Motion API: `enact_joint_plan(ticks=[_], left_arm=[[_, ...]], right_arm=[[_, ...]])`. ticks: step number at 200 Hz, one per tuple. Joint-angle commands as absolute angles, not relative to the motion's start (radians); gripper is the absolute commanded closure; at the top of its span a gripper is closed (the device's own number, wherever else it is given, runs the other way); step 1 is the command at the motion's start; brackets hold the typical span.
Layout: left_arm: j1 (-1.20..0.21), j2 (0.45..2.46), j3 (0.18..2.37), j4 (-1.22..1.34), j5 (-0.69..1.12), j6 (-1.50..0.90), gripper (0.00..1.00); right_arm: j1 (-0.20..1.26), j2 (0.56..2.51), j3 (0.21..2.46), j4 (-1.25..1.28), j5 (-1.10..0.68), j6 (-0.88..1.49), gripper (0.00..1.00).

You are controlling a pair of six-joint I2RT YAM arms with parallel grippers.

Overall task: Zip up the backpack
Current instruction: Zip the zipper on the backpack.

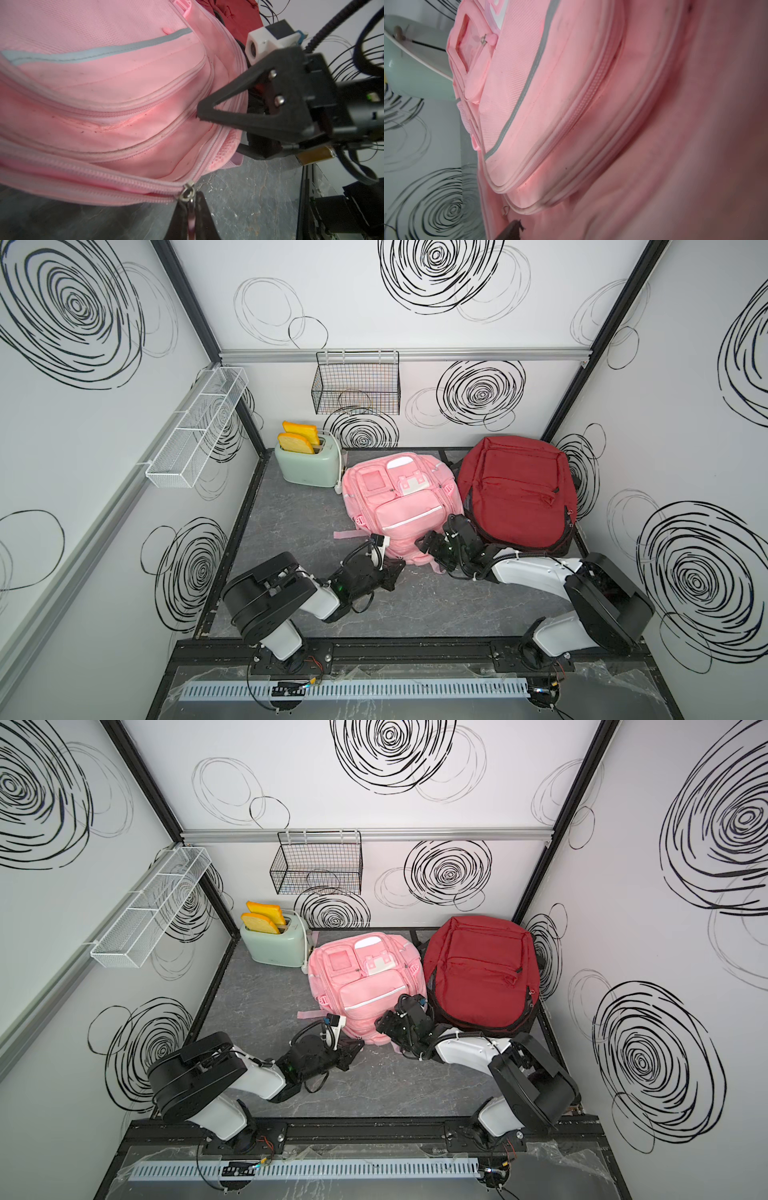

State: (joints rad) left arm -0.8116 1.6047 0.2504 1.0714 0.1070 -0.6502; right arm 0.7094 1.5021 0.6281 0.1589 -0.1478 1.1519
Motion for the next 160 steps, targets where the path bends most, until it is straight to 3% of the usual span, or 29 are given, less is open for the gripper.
enact_joint_plan(ticks=[1,41,78,160], left_arm=[[-0.822,1.591,0.247,1.143,0.134,-0.629,1.0],[-0.823,1.603,0.25,1.152,0.142,-0.631,1.0],[-0.823,1.6,0.25,1.149,0.14,-0.632,1.0],[-0.823,1.602,0.252,1.142,0.134,-0.635,1.0]], right_arm=[[0.701,1.516,0.672,0.256,-0.228,1.108,0.5],[0.697,1.499,0.662,0.26,-0.25,1.086,1.0],[0.701,1.467,0.673,0.24,-0.235,1.035,1.0],[0.761,1.395,0.879,-0.091,-0.048,0.691,1.0]])
